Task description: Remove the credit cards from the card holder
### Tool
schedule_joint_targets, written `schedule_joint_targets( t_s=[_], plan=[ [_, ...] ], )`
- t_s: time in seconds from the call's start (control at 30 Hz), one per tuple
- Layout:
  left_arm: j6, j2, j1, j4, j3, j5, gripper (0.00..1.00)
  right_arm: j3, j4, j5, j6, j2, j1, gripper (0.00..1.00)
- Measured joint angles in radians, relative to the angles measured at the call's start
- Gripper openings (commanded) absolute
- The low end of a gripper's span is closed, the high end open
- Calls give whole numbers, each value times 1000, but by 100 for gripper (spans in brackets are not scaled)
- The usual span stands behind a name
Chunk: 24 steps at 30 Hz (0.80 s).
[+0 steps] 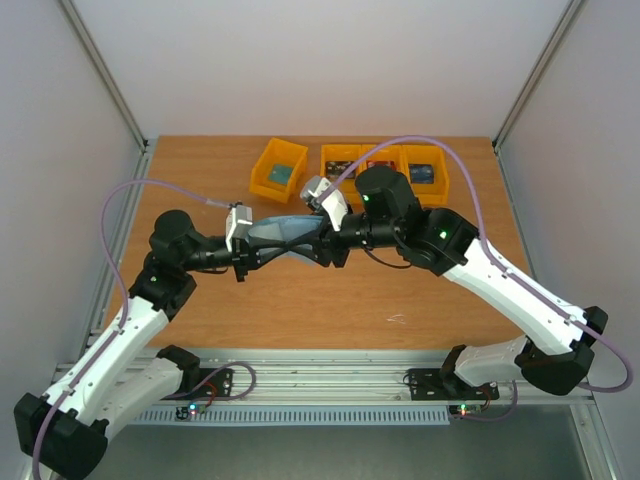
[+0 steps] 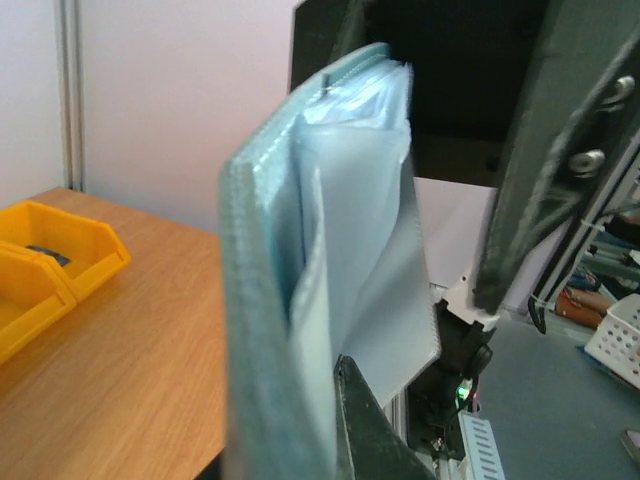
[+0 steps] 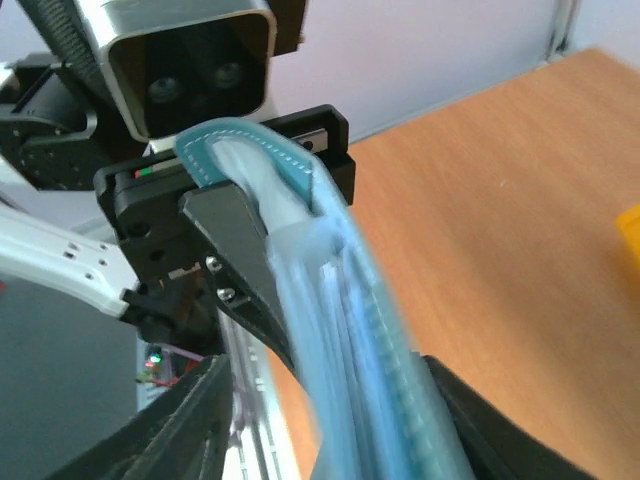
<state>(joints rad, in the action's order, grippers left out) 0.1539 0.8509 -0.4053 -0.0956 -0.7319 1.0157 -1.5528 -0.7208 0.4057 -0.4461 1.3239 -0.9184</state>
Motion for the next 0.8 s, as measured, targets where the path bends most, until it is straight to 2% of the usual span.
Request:
schedule_joint_targets(
  t_s=[0.1,0.33,0.8],
  plan=[
    [58,0,-2,-33,7,-34,0,31,32,-28,3,-39,12,56],
    [104,0,-2,-51,7,-52,0,106,31,-93,20,-165,86,48],
    [104,0,-2,-51,7,-51,0,122,25,-119,50,-122,90,40]
  ],
)
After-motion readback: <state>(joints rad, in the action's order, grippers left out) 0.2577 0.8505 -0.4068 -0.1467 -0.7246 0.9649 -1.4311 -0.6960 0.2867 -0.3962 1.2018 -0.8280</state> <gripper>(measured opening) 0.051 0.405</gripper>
